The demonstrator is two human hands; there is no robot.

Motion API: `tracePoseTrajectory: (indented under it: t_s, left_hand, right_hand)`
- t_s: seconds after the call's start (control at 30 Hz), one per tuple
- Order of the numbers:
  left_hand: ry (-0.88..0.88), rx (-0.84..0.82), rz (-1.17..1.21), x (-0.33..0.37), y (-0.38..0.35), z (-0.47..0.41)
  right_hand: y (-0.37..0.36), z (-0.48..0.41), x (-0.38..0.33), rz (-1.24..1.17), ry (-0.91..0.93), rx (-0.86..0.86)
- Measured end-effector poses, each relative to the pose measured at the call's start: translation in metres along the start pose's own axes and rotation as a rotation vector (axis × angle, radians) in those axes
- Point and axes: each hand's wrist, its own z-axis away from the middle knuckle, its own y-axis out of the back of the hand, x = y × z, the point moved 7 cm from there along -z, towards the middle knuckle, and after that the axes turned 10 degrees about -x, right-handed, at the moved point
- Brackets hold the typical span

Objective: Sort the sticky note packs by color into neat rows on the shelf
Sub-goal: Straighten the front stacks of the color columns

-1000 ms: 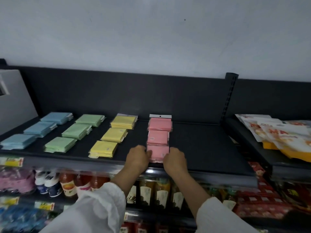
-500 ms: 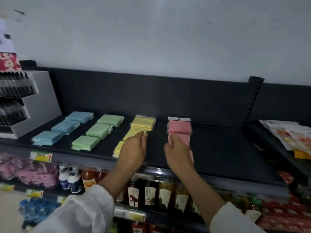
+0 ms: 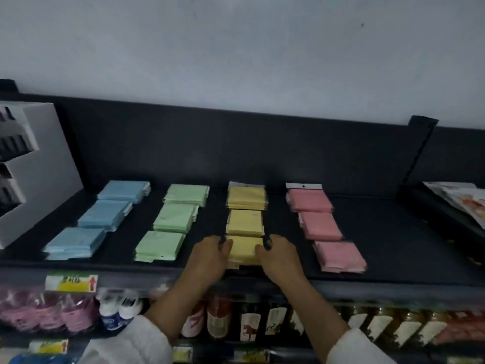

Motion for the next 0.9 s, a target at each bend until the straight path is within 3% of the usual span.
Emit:
tracePoseTrajectory:
  t_s: [0.37, 0.5, 0.57, 0.67, 0.8, 0.9]
  left_hand:
    - [-0.172, -0.073, 0.000, 0.010, 0.005, 0.016]
    - [-0.245, 0.088, 0.006, -0.004, 0.040, 0.029]
    - [-0.277, 0.200, 0.034, -0.022, 0.067, 0.033]
    - [-0.143, 0.267, 0.039, -0.065, 0.097, 0.028]
    - [0.087, 0.139, -0.039, -0.118, 0.104, 0.020]
    - [0.095, 0.100, -0.042, -0.125, 0.102, 0.019]
  right_hand:
    - [0.000, 0.012, -0.006, 0.005, -0.127, 0.193]
    - [-0.003, 0.022, -0.037, -0.030, 0.020, 0.292]
    - [-0.023, 0.024, -0.061, -0.024, 0.104, 0.228]
    - [-0.073, 0.014, -0.085, -0.084, 0.154, 0.025]
    - [-0.122, 0.001, -0.098, -0.071, 0.095, -0.093]
    - [-0.137, -0.004, -0.106, -0.020, 0.095, -0.078]
